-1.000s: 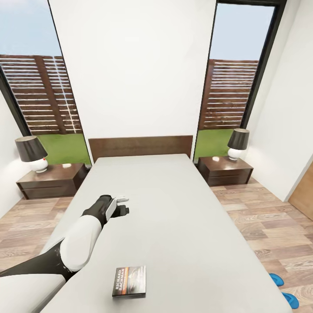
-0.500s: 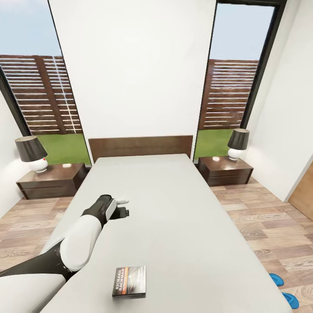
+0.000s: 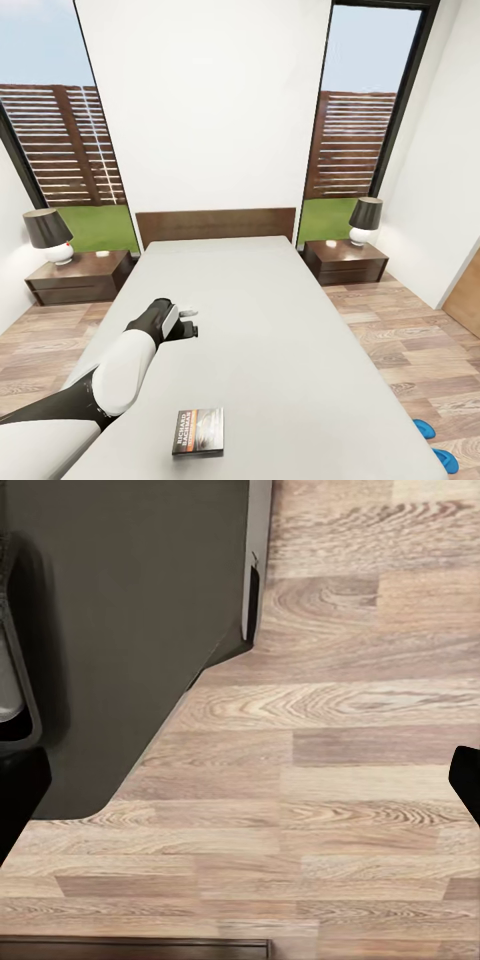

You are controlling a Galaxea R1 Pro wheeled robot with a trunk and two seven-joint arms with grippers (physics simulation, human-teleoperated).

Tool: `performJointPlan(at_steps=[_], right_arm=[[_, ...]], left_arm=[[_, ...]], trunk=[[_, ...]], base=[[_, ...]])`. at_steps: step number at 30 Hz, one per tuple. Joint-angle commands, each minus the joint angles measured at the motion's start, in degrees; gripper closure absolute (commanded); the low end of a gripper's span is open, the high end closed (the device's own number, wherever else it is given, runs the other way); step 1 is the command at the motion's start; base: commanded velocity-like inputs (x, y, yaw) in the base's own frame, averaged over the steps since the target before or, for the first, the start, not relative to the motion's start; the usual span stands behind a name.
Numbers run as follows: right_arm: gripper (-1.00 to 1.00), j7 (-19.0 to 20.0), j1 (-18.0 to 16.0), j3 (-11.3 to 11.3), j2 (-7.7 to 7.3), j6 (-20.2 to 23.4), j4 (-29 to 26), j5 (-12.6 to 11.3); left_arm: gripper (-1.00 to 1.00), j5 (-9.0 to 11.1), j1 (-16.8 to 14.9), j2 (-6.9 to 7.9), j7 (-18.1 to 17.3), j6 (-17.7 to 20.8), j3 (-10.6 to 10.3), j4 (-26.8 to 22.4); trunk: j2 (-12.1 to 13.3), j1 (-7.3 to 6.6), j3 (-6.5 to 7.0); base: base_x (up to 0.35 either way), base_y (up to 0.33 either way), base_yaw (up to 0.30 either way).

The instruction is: In the bedroom, move the book from the bed onto either nightstand, and place the two sandals side by side next to the bed.

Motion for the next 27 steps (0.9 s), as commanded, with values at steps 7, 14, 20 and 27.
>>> performJointPlan(at_steps=[7, 14, 20, 27], right_arm=[[-1.0, 0.1, 0.0, -0.5, -0.02, -0.3, 0.1, 0.6], [-1.0, 0.1, 0.2, -0.5, -0.04, -0.4, 0.1, 0.6], [-1.0, 0.1, 0.6, -0.5, -0.06, -0.2, 0.1, 0.6], [-1.0, 0.1, 0.7, -0.5, -0.03, 0.1, 0.1, 0.7]], left_arm=[[-1.0, 0.3, 0.0, -0.05, 0.3, 0.3, 0.2, -0.1], [-1.0, 0.3, 0.0, -0.05, 0.4, 0.2, 0.2, -0.1], [-1.0, 0.3, 0.0, -0.05, 0.3, 0.2, 0.2, -0.1], [-1.0, 0.3, 0.0, -0.05, 0.3, 0.2, 0.2, -0.1]], trunk=[[-0.1, 0.04, -0.11], [-0.1, 0.04, -0.11], [-0.1, 0.04, -0.3], [-0.1, 0.04, -0.89]], base=[[0.0, 0.0, 0.0], [0.0, 0.0, 0.0], [0.0, 0.0, 0.0], [0.0, 0.0, 0.0]])
